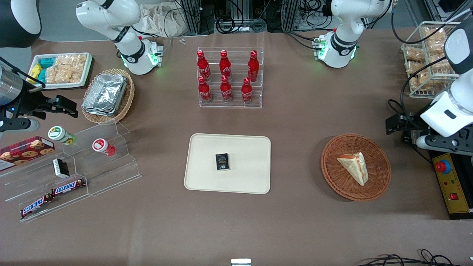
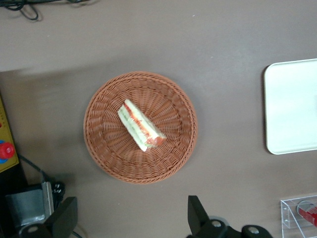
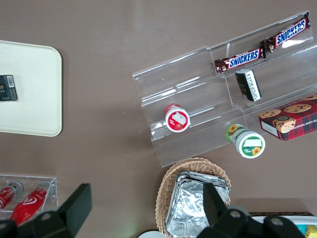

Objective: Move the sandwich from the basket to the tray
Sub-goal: 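Move the left gripper over the wrapped sandwich in the wicker basket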

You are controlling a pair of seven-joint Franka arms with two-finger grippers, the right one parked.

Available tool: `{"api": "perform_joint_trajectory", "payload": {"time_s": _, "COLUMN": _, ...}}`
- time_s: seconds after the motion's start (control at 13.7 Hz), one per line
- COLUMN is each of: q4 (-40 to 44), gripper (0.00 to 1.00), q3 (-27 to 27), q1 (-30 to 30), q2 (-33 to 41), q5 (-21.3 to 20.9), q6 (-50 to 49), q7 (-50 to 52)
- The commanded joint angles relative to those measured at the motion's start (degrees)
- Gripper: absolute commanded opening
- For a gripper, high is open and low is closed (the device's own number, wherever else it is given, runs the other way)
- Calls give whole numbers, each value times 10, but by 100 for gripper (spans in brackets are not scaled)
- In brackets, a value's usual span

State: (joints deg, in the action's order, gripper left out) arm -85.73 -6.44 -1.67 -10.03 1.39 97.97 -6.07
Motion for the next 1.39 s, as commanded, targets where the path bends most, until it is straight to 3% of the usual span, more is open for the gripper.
{"api": "perform_joint_trajectory", "payload": {"time_s": 0.0, "q4": 43, "gripper": 100, "q3": 1, "q1": 2, "q2": -28, "q5": 10, "q6": -25, "q7": -5}}
{"api": "perform_joint_trajectory", "payload": {"time_s": 0.22, "q4": 42, "gripper": 100, "q3": 2, "q1": 0, "q2": -37, "q5": 2, "q6": -26, "q7": -2}}
{"api": "perform_joint_trajectory", "payload": {"time_s": 0.37, "q4": 5, "gripper": 100, "q3": 5, "q1": -3, "q2": -47, "q5": 0, "q6": 5, "q7": 95}}
{"api": "perform_joint_trajectory", "payload": {"time_s": 0.73, "q4": -193, "gripper": 100, "q3": 8, "q1": -38, "q2": -9, "q5": 11, "q6": 218, "q7": 230}}
{"api": "perform_joint_trajectory", "payload": {"time_s": 1.1, "q4": -217, "gripper": 100, "q3": 6, "q1": -32, "q2": -87, "q5": 5, "q6": 310, "q7": 447}}
{"api": "perform_joint_trajectory", "payload": {"time_s": 1.32, "q4": -237, "gripper": 100, "q3": 5, "q1": -31, "q2": -105, "q5": 5, "q6": 344, "q7": 469}}
